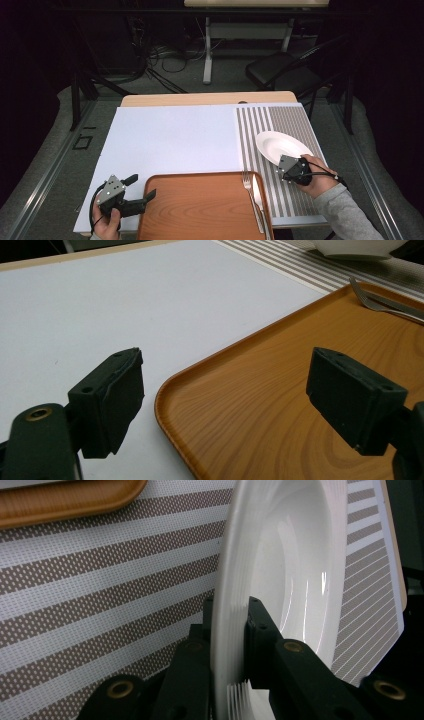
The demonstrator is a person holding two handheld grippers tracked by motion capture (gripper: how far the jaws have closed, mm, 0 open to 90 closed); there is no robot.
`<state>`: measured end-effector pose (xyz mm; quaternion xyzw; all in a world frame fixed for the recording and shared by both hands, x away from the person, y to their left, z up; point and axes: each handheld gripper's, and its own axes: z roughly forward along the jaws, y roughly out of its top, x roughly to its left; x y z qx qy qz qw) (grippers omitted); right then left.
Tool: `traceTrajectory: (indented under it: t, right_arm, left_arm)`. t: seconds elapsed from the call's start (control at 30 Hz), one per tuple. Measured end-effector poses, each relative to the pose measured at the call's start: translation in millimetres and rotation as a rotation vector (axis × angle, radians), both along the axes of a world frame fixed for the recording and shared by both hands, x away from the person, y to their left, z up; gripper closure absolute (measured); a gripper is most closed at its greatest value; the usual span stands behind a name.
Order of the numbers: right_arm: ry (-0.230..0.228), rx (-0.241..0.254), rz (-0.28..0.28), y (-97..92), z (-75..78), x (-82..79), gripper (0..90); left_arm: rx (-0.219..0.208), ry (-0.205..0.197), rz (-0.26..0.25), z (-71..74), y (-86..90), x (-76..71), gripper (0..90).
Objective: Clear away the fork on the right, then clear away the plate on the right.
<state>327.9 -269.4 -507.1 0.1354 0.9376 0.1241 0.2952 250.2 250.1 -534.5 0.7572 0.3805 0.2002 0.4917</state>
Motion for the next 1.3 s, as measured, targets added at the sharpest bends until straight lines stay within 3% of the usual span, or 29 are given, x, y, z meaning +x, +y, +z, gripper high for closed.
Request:
traceTrajectory:
  t: [0.27,0.4,0.93,1.1,1.3]
  right_arm:
    - [-0.042,0.020,0.012,2.6,-1.3,-2.1,82.4]
    - [-0.053,0.086,0.009,0.2,2.6,-4.6,81.9]
    - [-0.156,0.170,0.023,7.6,15.4,-29.2,82.1]
    - [-0.204,0.188,0.042,11.6,22.4,-40.1,82.1]
    - [-0.259,0.158,0.089,20.1,32.1,-54.0,81.6]
  left_arm:
    - [0.001,0.001,0.002,-0.2,0.3,0.1,15.7]
    - [0.002,0.002,0.002,-0.5,-0.4,0.4,15.7]
    - [0.001,0.002,0.005,-0.2,0.4,-0.2,15.7]
    - [0.003,0.001,0.004,0.1,0.0,-0.7,15.7]
    - [0.002,0.001,0.004,-0.2,-0.4,-0.3,15.7]
